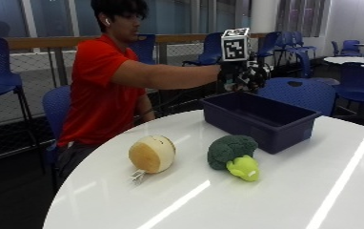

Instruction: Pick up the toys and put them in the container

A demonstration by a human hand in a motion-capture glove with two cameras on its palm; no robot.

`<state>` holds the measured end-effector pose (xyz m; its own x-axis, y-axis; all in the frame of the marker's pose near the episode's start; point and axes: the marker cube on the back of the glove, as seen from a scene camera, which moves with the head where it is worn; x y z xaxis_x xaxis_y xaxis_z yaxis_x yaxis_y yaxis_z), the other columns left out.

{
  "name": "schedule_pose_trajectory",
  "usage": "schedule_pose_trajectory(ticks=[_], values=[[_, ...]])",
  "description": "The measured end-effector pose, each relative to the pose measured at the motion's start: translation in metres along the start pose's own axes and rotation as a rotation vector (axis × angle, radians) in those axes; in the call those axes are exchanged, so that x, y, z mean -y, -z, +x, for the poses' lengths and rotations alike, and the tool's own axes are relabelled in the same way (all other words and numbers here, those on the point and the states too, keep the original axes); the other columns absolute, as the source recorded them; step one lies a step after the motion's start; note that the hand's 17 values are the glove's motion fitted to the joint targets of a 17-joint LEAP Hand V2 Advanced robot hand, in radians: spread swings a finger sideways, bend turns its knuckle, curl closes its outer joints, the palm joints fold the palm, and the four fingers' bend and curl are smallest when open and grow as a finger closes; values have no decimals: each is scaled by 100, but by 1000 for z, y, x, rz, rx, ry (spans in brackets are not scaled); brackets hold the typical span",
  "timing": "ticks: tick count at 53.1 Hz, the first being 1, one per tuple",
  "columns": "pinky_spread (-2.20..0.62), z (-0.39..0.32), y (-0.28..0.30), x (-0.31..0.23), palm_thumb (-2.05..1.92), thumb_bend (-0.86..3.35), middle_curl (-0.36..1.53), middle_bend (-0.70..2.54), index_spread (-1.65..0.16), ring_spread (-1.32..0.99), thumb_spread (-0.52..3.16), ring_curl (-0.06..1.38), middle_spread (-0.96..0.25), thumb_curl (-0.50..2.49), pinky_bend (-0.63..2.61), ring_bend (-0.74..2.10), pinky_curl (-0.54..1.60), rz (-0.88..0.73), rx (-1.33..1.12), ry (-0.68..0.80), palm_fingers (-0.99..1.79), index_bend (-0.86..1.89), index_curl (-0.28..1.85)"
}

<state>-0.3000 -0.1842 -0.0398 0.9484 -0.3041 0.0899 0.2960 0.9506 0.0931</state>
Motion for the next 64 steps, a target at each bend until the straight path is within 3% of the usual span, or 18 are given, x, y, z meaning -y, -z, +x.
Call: schedule_pose_trajectory(ticks=[4, 7, 11, 14, 24, 29, 64], values=[[-43, 1, 0, -3, 68, 5, 68, 27, -55, -53, 73, 51, -47, 109, 102, 78, 41, -37, 14, 7, 62, 14, 89], [-40, 3, 0, -6, 57, 0, 65, 18, -52, -46, 86, 53, -42, 105, 114, 77, 45, -83, 9, 10, 39, 5, 85], [-22, 8, 2, -10, 33, -10, 62, 15, -49, -30, 100, 49, -31, 92, 112, 55, 47, -123, 26, 19, -16, 8, 79], [-14, 11, 3, -15, 22, -9, 58, 15, -47, -21, 106, 43, -24, 84, 111, 40, 44, -128, 19, 29, -25, 8, 72], [3, 27, 3, -32, 2, -5, 47, 11, -42, -4, 115, 33, -12, 65, 103, 18, 38, -97, -111, 26, -27, 11, 57], [7, 50, 6, -46, -1, -4, 43, 11, -41, 0, 117, 31, -9, 59, 100, 16, 36, -80, -172, 107, -25, 12, 52], [12, 225, 12, -145, -6, -5, 27, 12, -38, 4, 113, 23, -7, 32, 81, 15, 31, -79, -142, -228, -19, 17, 38]])
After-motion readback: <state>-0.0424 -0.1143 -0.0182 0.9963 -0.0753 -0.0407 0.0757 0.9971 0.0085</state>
